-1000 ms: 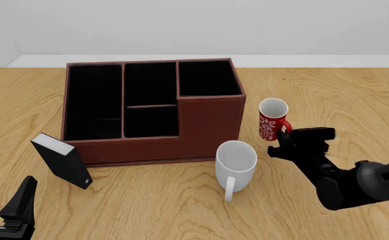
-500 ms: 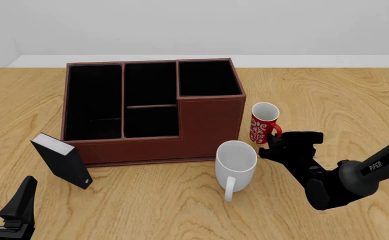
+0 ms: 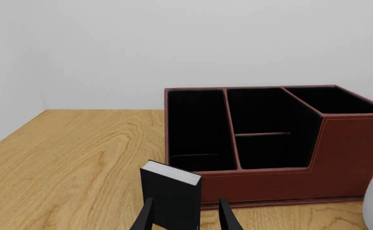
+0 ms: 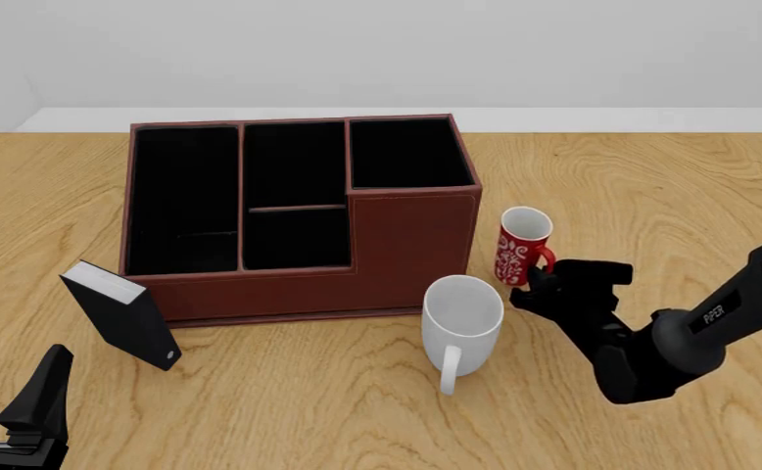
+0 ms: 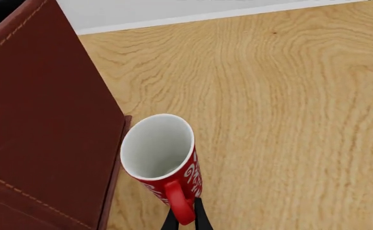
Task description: Pick up the red mug and place it to the right of the caddy.
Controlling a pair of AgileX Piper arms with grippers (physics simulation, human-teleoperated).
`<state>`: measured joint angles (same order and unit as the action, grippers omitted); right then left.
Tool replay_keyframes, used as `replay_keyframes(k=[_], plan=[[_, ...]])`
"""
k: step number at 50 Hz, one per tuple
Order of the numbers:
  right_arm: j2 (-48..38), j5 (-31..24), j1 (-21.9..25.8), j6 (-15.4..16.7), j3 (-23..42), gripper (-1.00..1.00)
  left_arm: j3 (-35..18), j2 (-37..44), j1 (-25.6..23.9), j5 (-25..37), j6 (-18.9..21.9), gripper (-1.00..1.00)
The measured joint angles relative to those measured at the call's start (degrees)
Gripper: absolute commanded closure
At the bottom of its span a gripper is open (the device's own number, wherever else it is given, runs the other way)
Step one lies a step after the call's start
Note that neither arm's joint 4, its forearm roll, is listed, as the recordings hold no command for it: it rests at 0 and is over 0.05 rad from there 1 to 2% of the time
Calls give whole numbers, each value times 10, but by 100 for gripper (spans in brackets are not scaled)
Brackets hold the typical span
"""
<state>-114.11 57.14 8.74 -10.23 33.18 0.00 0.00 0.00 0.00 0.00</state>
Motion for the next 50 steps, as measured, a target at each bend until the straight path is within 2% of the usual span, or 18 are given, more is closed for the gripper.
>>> replay_keyframes(k=[21,22,39,50], plan=[[-3,-2,-5,-9,9,100,0,0,0,0,0,-100],[-3,-2,-5,-9,9,-100,0,0,0,0,0,-100],[-5,-15,-10,-2,4,-100,0,0,0,0,0,-100],[34,-30,-3,0,-23,-100,0,0,0,0,0,-100]])
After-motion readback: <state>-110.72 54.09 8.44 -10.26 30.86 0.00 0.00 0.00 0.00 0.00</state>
